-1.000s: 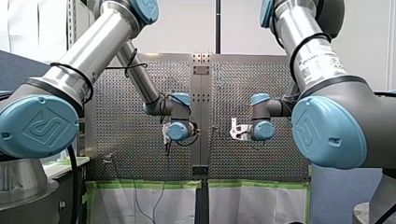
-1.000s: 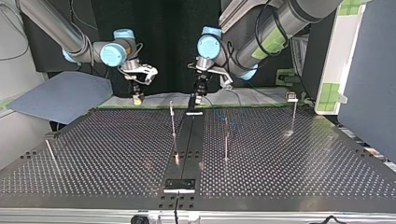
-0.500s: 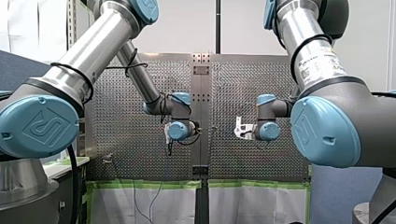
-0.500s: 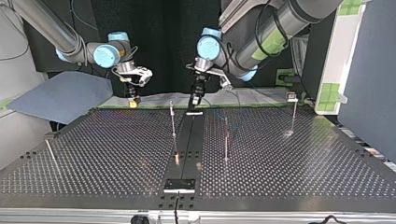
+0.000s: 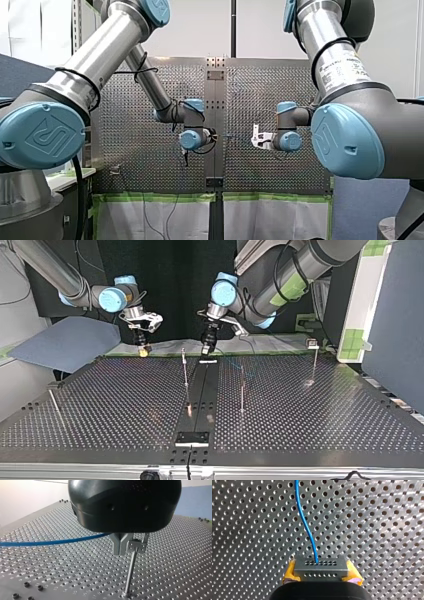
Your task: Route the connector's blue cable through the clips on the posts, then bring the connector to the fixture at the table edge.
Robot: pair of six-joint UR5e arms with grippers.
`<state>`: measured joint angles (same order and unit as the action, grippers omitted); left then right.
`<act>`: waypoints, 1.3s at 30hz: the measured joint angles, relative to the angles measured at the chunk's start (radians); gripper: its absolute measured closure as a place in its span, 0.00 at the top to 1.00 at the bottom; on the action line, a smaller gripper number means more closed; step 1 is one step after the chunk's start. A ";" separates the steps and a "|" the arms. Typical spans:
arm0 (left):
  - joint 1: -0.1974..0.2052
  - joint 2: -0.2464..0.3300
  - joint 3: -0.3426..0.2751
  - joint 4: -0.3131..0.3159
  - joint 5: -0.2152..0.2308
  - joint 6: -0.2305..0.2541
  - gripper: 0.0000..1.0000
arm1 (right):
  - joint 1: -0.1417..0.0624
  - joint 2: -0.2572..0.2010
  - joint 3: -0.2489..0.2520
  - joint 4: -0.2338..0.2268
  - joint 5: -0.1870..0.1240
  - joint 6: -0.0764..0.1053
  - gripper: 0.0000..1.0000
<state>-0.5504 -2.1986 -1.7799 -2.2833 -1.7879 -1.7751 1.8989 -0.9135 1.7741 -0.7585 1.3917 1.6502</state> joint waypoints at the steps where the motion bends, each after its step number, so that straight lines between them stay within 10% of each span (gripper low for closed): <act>1: 0.000 0.000 0.000 0.000 0.000 -0.001 0.00 | 0.000 0.000 0.000 -0.003 -0.002 -0.001 0.00; 39: -0.013 -0.062 0.050 0.003 -0.030 -0.007 0.00 | -0.019 0.010 0.000 -0.008 0.029 -0.019 0.00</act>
<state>-0.5636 -2.2611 -1.7302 -2.2807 -1.8175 -1.7825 1.8804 -0.9031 1.7742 -0.7664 1.4208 1.6315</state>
